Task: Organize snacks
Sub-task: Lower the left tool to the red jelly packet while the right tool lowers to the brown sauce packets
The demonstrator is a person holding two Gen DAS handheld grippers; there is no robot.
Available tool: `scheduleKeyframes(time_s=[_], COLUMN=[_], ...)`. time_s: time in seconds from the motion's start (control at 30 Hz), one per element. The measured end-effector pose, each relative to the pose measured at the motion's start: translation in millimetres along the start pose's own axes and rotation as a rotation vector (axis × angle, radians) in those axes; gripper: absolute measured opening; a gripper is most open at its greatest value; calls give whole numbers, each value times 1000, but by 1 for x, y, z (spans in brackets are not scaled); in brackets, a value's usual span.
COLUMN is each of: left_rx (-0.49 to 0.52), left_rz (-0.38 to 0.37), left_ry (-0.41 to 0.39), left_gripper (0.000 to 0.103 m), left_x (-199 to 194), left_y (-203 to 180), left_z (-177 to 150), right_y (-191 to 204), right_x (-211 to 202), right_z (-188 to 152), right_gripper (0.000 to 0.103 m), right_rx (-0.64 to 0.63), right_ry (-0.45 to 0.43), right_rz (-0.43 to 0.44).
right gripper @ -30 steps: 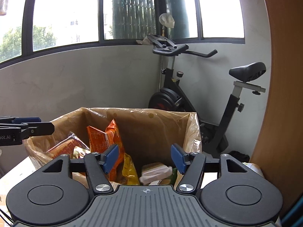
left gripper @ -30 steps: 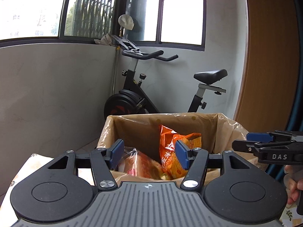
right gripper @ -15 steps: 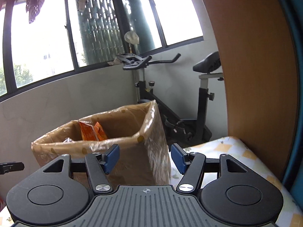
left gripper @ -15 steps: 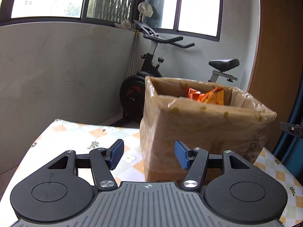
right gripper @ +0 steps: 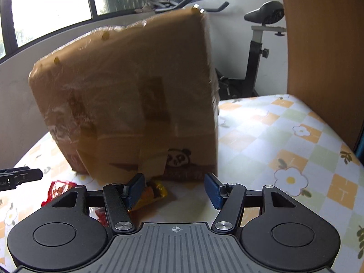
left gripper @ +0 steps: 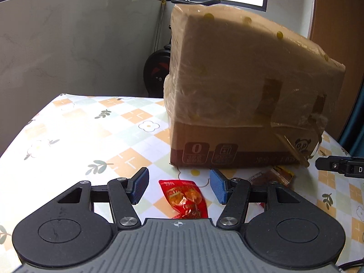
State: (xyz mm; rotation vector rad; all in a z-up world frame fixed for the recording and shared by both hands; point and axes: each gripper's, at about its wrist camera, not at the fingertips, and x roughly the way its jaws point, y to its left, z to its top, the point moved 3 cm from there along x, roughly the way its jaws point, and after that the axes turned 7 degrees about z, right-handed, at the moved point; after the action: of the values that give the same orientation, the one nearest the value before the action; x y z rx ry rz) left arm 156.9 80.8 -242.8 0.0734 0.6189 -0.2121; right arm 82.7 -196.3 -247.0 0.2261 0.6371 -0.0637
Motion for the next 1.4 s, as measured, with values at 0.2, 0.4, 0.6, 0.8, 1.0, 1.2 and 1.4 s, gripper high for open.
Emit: scheduleKeyframes(time_s=[0.2, 0.4, 0.6, 0.8, 1.0, 1.2, 1.4], left_rx=[-13, -35, -47, -42, -46, -39, -58], left_rz=[4, 7, 13, 12, -3, 4, 2], left_ry=[33, 47, 59, 62, 79, 69, 58], left_gripper=[61, 61, 61, 61, 61, 61, 61], left_x=[13, 20, 23, 26, 30, 30, 31], left_y=[-2, -2, -2, -6, -14, -18, -15], left_z=[-12, -18, -21, -25, -31, -35, -37], right_y=[25, 55, 77, 73, 37, 7, -10], right_x=[34, 65, 98, 94, 71, 53, 36], right_z=[-8, -5, -12, -16, -22, -26, -25], right_gripper=[56, 83, 88, 94, 94, 94, 66], right_rx=[-45, -98, -228, -265, -193, -150, -68], right_ry=[83, 65, 143, 199, 201, 185, 100], right_rz=[38, 7, -60, -29, -30, -44, -61])
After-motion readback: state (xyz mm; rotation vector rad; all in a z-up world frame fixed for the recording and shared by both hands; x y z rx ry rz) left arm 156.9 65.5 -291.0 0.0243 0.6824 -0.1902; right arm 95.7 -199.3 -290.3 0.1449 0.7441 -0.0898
